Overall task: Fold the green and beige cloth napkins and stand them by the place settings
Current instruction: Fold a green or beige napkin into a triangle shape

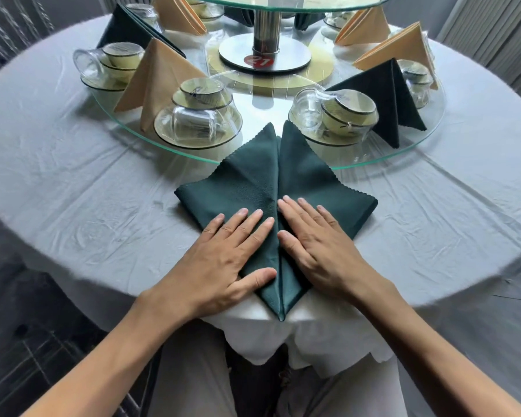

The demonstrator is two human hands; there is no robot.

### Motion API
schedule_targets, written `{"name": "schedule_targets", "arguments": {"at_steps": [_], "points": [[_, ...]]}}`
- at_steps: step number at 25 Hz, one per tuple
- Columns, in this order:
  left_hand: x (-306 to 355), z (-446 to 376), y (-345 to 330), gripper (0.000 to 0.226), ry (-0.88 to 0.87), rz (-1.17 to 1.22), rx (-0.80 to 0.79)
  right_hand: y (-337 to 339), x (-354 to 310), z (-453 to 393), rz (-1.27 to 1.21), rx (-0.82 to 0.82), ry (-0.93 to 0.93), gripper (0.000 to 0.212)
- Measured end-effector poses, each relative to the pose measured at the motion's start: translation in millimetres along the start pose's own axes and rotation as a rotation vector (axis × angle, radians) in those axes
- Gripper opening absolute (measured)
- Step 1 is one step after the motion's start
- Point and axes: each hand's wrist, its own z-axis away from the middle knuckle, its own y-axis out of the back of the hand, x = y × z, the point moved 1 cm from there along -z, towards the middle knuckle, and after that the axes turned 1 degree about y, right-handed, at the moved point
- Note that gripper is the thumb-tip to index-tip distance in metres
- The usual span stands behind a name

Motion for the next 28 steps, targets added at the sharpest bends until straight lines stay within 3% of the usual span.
{"name": "schedule_targets", "arguments": {"at_steps": [3, 8, 10, 12, 14, 16, 18, 20, 22, 24, 28], "points": [[7.0, 0.0, 1.8, 0.085, -0.005, -0.041, 0.028, -4.0, -4.4, 11.4, 0.017, 0.118, 0.075, 0.064], [-32.2, -13.6, 5.8, 0.107, 0.082, -0.018, -0.087, -20.7, -5.9, 24.6, 0.199, 0.077, 0.107, 0.060], [-62.8, -15.2, 21.2, 0.113, 0.196, 0.007, -0.060, -19.9, -6.8, 23.3, 0.189, 0.061, 0.107, 0.060], [-61.2, -4.8, 33.3, 0.109, 0.124, 0.057, 0.007, -19.7, -6.0, 23.1, 0.134, 0.064, 0.115, 0.061], [-21.8, 14.0, 31.8, 0.086, -0.112, 0.074, 0.061, -13.4, -5.1, 24.6, -0.038, 0.049, 0.120, 0.060], [19.5, 28.7, 15.4, 0.068, -0.262, 0.092, 0.143, -3.0, -1.4, 26.0, -0.377, 0.047, 0.088, 0.056], [40.0, 29.9, 1.6, 0.064, -0.250, 0.156, 0.194, 3.7, 4.2, 27.9, -0.731, 0.026, 0.047, 0.057], [46.2, 25.6, -4.1, 0.064, -0.184, 0.179, 0.243, 9.3, 6.4, 32.4, -0.916, -0.019, 0.050, 0.065], [47.7, 20.7, -2.8, 0.064, -0.156, 0.142, 0.268, 17.2, 10.7, 37.6, -0.872, -0.056, 0.102, 0.077], [45.5, 15.5, -4.7, 0.063, -0.172, 0.101, 0.256, 23.4, 22.2, 43.7, -0.660, -0.061, 0.152, 0.083], [36.5, 3.4, 2.2, 0.057, -0.185, 0.201, 0.220, 16.5, 40.4, 55.1, -0.234, -0.069, 0.214, 0.072]]}}
